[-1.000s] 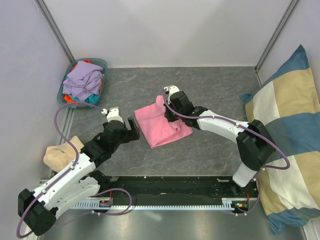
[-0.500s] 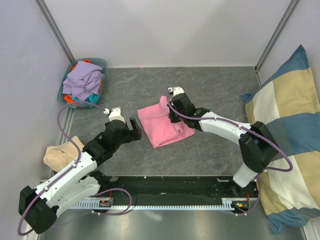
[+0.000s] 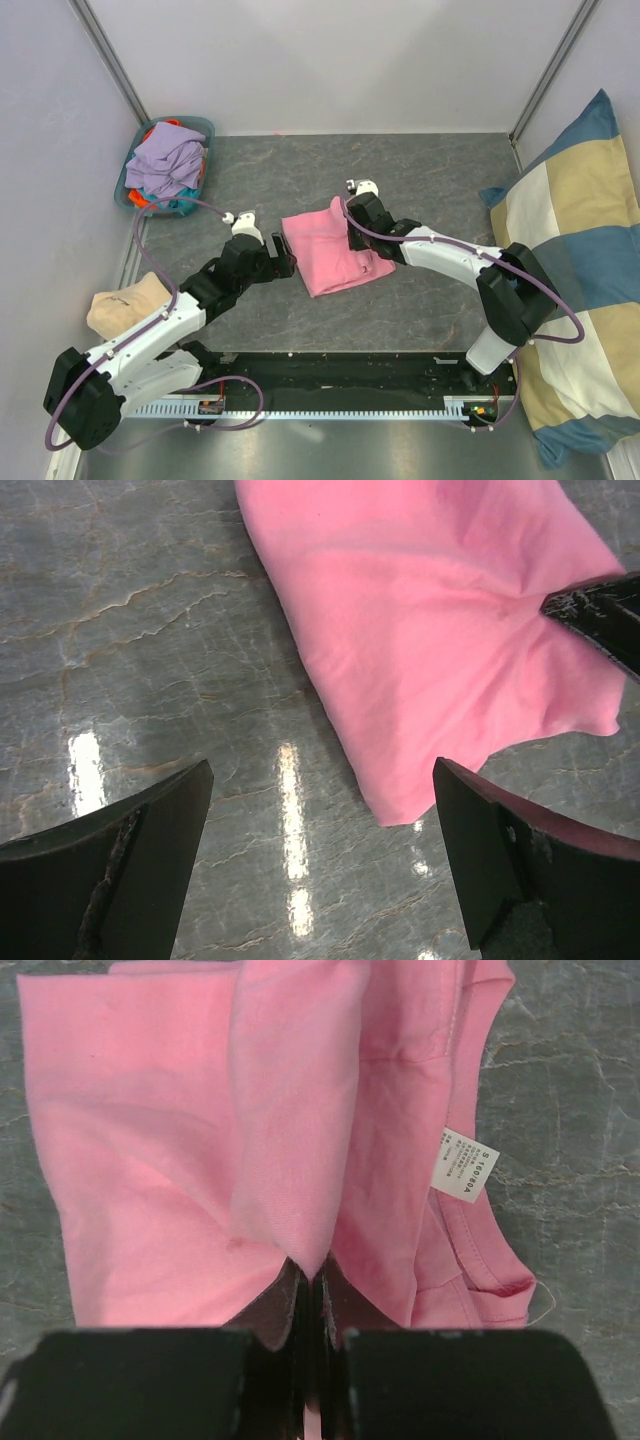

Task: Fold and stack the t-shirts
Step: Fold the tshirt

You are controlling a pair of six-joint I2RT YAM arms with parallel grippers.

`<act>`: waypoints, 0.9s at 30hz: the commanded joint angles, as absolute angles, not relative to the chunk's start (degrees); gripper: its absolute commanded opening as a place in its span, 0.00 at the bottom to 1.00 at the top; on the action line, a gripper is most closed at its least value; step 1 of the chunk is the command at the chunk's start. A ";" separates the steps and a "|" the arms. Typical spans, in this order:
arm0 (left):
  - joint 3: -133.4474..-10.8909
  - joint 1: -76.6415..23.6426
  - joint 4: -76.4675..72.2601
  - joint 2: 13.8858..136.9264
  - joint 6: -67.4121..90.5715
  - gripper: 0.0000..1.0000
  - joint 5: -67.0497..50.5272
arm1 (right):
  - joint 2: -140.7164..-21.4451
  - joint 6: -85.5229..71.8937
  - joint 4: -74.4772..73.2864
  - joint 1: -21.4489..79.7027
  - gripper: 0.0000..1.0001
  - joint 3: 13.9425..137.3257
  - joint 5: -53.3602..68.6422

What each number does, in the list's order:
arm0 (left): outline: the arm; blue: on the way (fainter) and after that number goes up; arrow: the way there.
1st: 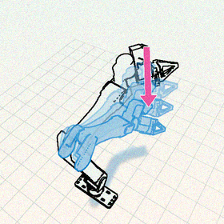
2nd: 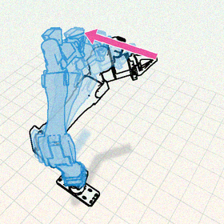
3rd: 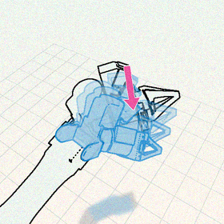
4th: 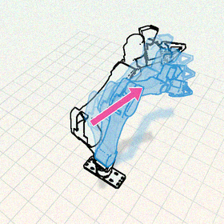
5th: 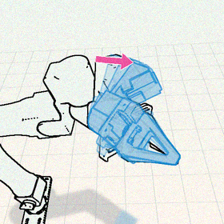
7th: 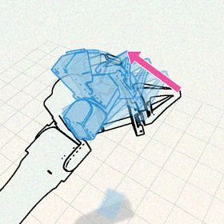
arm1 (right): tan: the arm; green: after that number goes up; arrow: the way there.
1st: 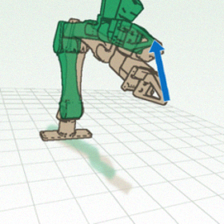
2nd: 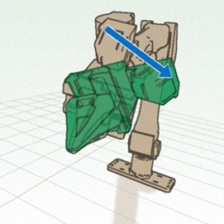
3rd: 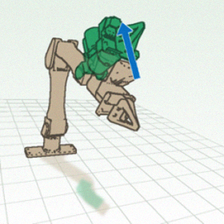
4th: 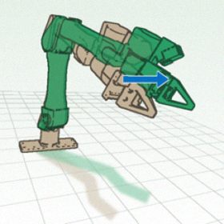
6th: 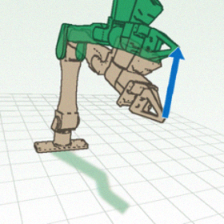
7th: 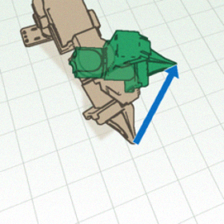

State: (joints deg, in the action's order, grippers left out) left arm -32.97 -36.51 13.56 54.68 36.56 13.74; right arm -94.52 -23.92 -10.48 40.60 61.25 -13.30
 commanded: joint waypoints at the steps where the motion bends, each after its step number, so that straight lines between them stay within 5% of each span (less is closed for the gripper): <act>1: -33.75 -36.65 10.02 54.76 35.95 0.99 12.66 | -92.81 -27.77 -14.93 40.25 0.03 60.03 -18.28; 6: -32.78 -36.65 10.02 54.58 36.30 0.99 12.48 | -92.73 -29.62 -17.66 40.25 0.01 58.80 -19.60; 9: -32.78 -36.65 9.93 54.67 36.21 0.99 12.39 | -92.99 -30.32 -18.80 40.17 0.28 58.10 -20.56; 10: -32.78 -36.65 10.02 54.75 36.30 0.99 12.39 | -92.90 -30.50 -19.07 40.25 0.44 58.10 -21.52; 13: -33.05 -36.65 10.02 54.84 35.95 0.99 12.31 | -91.06 -30.85 -20.56 40.17 0.62 58.71 -25.38; 20: -32.78 -36.65 9.58 55.37 36.03 0.99 11.60 | -85.08 -26.82 -20.22 40.08 0.71 60.64 -30.58; 27: -31.73 -36.56 9.40 54.32 36.30 0.99 11.60 | -93.75 -21.10 -14.42 38.24 0.72 67.66 -26.28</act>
